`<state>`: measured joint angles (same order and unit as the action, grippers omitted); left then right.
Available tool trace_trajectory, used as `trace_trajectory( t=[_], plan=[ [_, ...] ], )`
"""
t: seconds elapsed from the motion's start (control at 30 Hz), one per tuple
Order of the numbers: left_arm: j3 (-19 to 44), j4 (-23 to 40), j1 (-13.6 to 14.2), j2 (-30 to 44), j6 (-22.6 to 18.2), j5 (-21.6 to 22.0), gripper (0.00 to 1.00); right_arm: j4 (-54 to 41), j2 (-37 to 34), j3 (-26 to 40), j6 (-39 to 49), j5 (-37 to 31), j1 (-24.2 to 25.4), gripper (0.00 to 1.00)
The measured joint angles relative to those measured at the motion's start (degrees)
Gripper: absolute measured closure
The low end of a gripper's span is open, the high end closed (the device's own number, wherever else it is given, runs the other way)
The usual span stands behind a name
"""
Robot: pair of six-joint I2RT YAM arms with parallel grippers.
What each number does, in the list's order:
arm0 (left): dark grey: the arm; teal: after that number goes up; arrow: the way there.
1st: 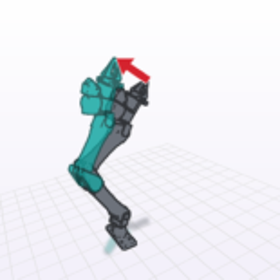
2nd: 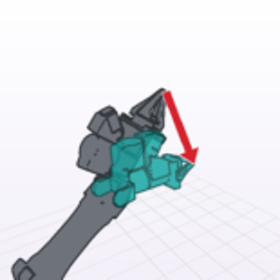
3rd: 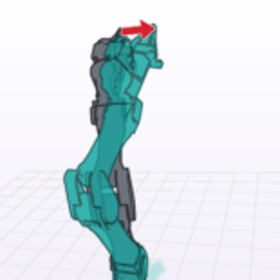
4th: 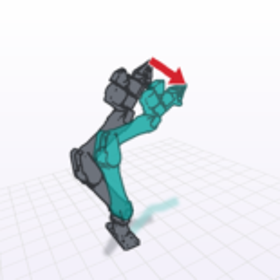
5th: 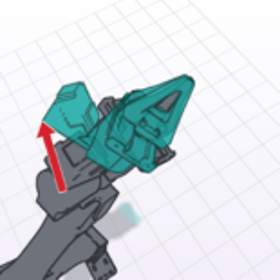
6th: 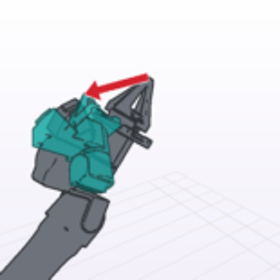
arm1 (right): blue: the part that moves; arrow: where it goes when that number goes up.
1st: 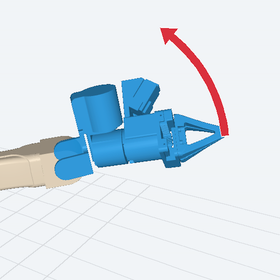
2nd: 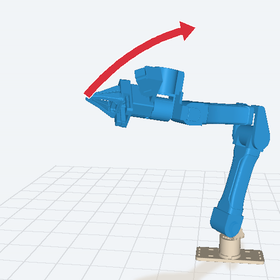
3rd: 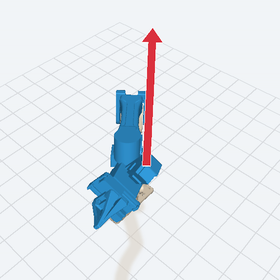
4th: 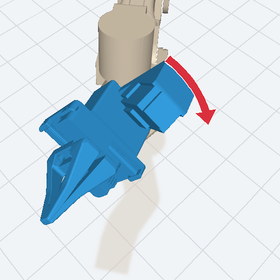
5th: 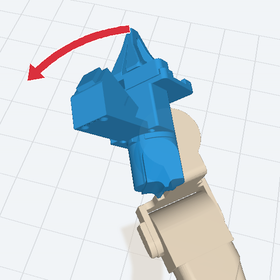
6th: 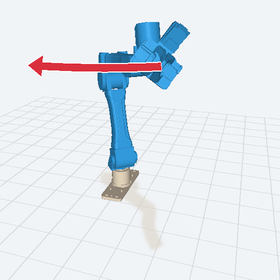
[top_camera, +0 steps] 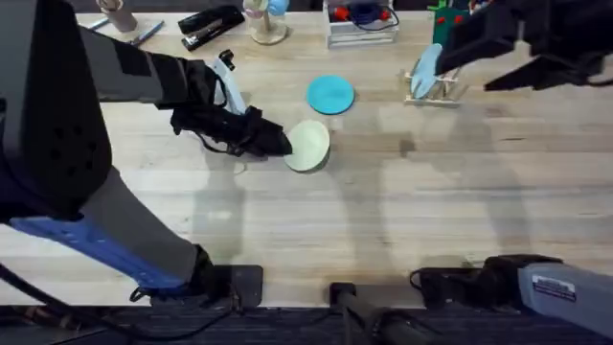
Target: Pick up the plates from the table one by one and place each into a slot on the dish rack.
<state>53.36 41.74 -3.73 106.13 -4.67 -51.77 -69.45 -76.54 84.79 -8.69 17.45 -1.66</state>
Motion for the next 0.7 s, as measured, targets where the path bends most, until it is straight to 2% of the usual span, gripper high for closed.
trace_trajectory(
  t=[0.17, 0.4, 0.7],
  plan=[
    [0.0, -0.02, 0.0, 0.0, 0.11, 0.0, 0.96, 4.76, -1.56, -1.87, -2.46, 0.94, -3.94, 0.007],
    [0.0, -0.02, 0.0, 0.0, 0.18, 0.0, 0.959, 12.96, -2.34, -8.78, -5.67, 1.53, -10.46, 0.007],
    [0.0, -0.02, 0.0, 0.0, 0.2, 0.0, 0.96, 20.25, -7.8, -15.28, -9.64, 1.73, -17.09, 0.007]
  ],
)
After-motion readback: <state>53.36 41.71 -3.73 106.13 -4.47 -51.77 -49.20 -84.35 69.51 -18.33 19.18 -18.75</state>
